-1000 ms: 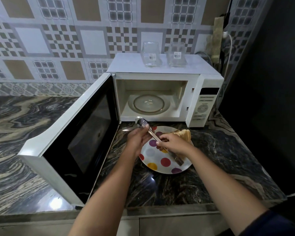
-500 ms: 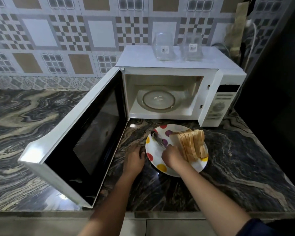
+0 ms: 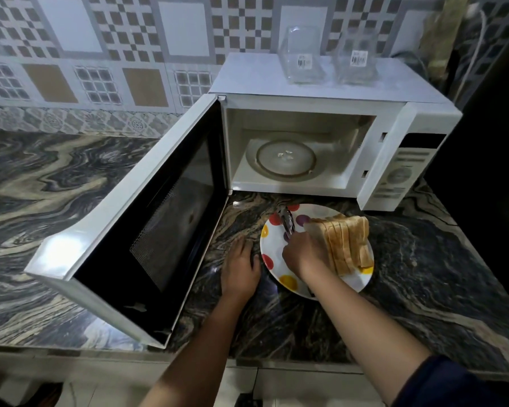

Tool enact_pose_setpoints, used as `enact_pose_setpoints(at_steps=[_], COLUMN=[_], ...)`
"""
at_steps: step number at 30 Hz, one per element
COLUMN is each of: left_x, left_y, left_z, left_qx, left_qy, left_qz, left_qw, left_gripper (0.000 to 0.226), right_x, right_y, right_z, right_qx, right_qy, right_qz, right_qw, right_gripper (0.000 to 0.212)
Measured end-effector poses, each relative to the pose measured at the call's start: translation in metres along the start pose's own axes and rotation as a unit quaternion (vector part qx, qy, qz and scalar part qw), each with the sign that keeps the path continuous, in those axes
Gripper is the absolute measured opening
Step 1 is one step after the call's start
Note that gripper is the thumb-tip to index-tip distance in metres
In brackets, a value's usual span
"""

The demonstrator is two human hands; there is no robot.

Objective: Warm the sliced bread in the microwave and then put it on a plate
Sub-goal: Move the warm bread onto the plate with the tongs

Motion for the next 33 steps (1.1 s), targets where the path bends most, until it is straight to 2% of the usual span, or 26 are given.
enact_pose_setpoints(at_steps=[5, 9, 13, 16, 22, 25, 28, 33], left_x=[-0.002, -0.002, -0.002, -0.005, -0.015, -0.020, -0.026, -0.041], left_y=[-0.008, -0.015, -0.016, -0.018, -0.022, -0.020, -0.017, -0.009], left_z=[0.001, 0.002, 0.001, 0.006, 0.018, 0.017, 0.011, 0.004], left_qx=[0.015, 0.023, 0.022, 0.023, -0.029, -0.053, -0.063, -0.050], left_qy=[0.014, 0.023, 0.018, 0.027, 0.061, 0.064, 0.088, 0.098], left_qz=[0.009, 0.010, 0.022, 0.027, 0.077, 0.097, 0.109, 0.117], left_qw=[1.000, 0.999, 0.999, 0.999, 0.995, 0.992, 0.988, 0.987], left_gripper=[0.046, 0.045, 0.044, 0.037, 0.023, 0.021, 0.018, 0.016], right_x=[0.012, 0.015, 0.017, 0.012, -0.056, -0.109, -0.161, -0.187], right_y=[-0.006, -0.009, -0.007, -0.010, -0.036, -0.051, -0.063, -0.065], right_z=[0.000, 0.004, 0.032, 0.071, 0.137, 0.131, 0.099, 0.047], right_qx=[-0.015, -0.014, -0.030, -0.063, -0.164, -0.174, -0.152, -0.080], right_qy=[0.112, 0.124, 0.053, -0.003, -0.147, -0.216, -0.261, -0.248], right_qz=[0.020, 0.023, 0.027, 0.050, 0.060, 0.021, -0.050, -0.082], right_qw=[0.993, 0.992, 0.998, 0.997, 0.974, 0.961, 0.952, 0.962], right_gripper=[0.029, 0.032, 0.034, 0.021, 0.019, 0.012, 0.017, 0.028])
Point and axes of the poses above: each hand's wrist, its own y-axis away from the middle knuckle, its own z-axis out of the back of the hand, x = y × z, the point moved 7 cm from there along -y, towards the middle knuckle, and after that the axes turned 3 degrees about -z, right-handed, at the moved point
